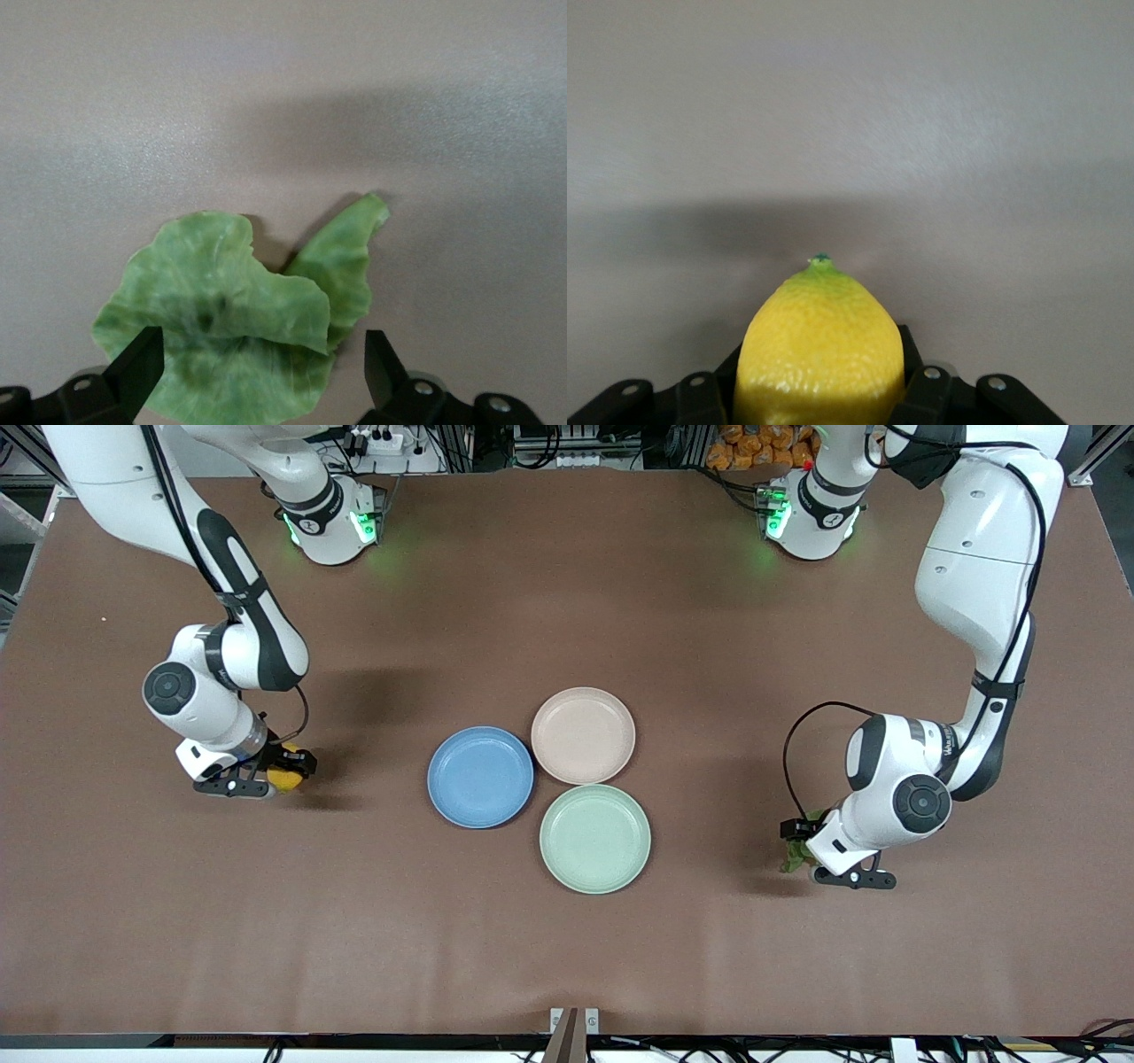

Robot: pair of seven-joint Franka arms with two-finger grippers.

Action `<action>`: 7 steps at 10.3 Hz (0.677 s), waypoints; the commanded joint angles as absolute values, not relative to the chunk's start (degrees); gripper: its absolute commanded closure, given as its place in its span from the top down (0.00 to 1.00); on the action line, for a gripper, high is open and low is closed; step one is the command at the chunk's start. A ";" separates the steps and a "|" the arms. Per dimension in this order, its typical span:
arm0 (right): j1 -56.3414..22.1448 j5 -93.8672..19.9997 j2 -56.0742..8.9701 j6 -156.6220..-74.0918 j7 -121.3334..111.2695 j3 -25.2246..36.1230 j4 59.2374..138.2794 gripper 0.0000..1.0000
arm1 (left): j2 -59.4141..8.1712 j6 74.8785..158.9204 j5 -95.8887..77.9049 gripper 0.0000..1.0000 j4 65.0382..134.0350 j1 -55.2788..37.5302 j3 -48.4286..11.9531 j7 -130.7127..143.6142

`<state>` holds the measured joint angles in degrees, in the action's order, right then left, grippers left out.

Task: Place lemon and lettuce in plates
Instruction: 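Close the right gripper on the lemon while the left gripper grasps lettuce, then carry the lemon onto the blue plate while the left gripper lifts lettuce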

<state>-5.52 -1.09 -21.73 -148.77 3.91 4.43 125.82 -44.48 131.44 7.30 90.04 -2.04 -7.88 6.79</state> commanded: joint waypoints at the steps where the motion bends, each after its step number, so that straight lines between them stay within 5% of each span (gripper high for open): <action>1: -5.71 -0.70 -20.21 -142.49 4.75 0.37 120.87 0.00 | -45.79 132.71 8.88 1.00 89.03 -1.93 -7.82 8.52; 3: -6.06 -0.79 -20.39 -142.38 4.75 -3.93 117.62 0.00 | -46.14 133.24 8.88 1.00 89.03 -1.93 -7.82 8.61; 4: -7.11 -0.97 -20.91 -142.38 4.75 -5.26 115.77 0.00 | -46.14 134.81 8.88 0.79 89.29 -1.93 -7.82 8.70; 6: -10.01 -1.32 -21.53 -142.38 6.75 -6.50 113.91 0.00 | -46.23 135.00 9.05 0.00 89.56 -1.41 -7.82 8.53; 7: -12.46 -1.06 -22.93 -142.47 8.86 -6.50 112.25 0.00 | -46.23 135.00 9.05 0.00 89.56 -1.49 -7.82 8.61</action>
